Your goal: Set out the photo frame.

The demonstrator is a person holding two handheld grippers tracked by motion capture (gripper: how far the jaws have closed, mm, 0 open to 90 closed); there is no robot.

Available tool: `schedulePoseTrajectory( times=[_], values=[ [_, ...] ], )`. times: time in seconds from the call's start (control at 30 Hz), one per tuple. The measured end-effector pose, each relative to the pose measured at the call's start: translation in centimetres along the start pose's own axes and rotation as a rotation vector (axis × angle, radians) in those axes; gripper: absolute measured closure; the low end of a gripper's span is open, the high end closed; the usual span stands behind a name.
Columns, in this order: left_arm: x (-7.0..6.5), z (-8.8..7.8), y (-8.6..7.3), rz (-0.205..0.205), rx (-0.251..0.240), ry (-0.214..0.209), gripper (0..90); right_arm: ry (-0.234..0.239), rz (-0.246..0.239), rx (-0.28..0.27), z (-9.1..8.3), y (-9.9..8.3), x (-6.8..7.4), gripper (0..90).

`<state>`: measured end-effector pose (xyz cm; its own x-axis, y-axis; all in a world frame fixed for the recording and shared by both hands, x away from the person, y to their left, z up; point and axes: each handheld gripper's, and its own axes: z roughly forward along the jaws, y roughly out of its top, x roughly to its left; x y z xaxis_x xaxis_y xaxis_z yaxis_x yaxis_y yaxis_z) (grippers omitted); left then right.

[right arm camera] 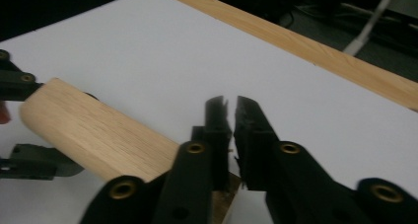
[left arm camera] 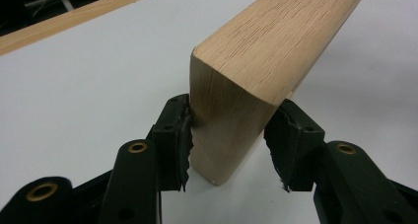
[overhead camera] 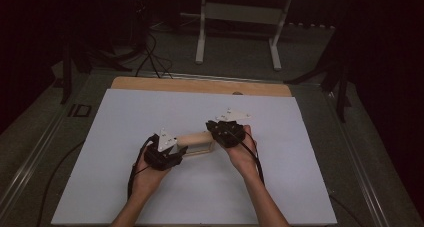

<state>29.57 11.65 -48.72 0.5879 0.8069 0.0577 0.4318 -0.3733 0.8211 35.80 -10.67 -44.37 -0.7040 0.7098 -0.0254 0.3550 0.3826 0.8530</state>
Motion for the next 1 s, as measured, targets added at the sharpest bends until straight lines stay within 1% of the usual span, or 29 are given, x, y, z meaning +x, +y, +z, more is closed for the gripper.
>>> schedulePoseTrajectory(
  times=[0.1, 0.23, 0.37, 0.43, 0.47, 0.53, 0.57, 0.63, 0.7, 0.77, 0.9, 1.0],
  values=[
    [0.0, 0.0, 0.0, 0.001, 0.000, 0.000, 53.6, 0.011, 0.005, -0.021, -0.2, 0.0, 0.1, 73.4],
    [0.0, 0.0, 0.0, 0.001, -0.002, -0.001, 53.5, 0.026, 0.002, -0.048, -0.9, -0.1, 0.0, 63.4],
    [0.0, 0.0, 0.0, -0.004, -0.003, -0.001, 53.5, 0.043, -0.002, -0.055, -1.9, -0.4, -0.3, 56.1],
    [0.0, 0.0, 0.0, -0.004, -0.001, -0.001, 53.4, 0.059, -0.005, -0.056, -2.3, -0.4, -0.3, 53.1],
    [0.0, 0.0, 0.0, -0.006, -0.002, -0.002, 53.4, 0.062, -0.013, -0.057, -2.5, -0.4, -0.3, 51.3],
    [0.0, 0.0, 0.0, -0.007, -0.001, -0.002, 53.3, 0.083, -0.034, -0.054, -2.9, -0.5, -0.2, 47.5],
    [0.0, 0.0, 0.0, -0.007, -0.001, -0.002, 53.3, 0.086, -0.049, -0.046, -3.1, -0.6, -0.1, 45.5],
    [0.0, 0.0, 0.0, -0.009, -0.002, -0.005, 53.2, 0.087, -0.063, -0.059, -3.4, -0.9, -0.1, 42.9],
    [0.1, 0.0, 0.0, -0.011, -0.003, -0.006, 53.2, 0.103, -0.058, -0.058, -3.5, -1.4, -0.2, 40.1],
    [0.1, 0.0, 0.0, -0.012, -0.002, -0.008, 53.2, 0.115, -0.059, -0.038, -3.3, -2.0, -0.4, 36.9],
    [0.1, 0.1, 0.0, -0.017, -0.003, -0.009, 53.2, 0.138, -0.066, -0.009, -2.9, -3.0, -0.7, 33.9],
    [0.2, 0.2, 0.0, -0.016, 0.000, -0.009, 53.2, 0.157, -0.070, 0.011, -2.3, -3.4, -0.8, 33.6]
  ],
)
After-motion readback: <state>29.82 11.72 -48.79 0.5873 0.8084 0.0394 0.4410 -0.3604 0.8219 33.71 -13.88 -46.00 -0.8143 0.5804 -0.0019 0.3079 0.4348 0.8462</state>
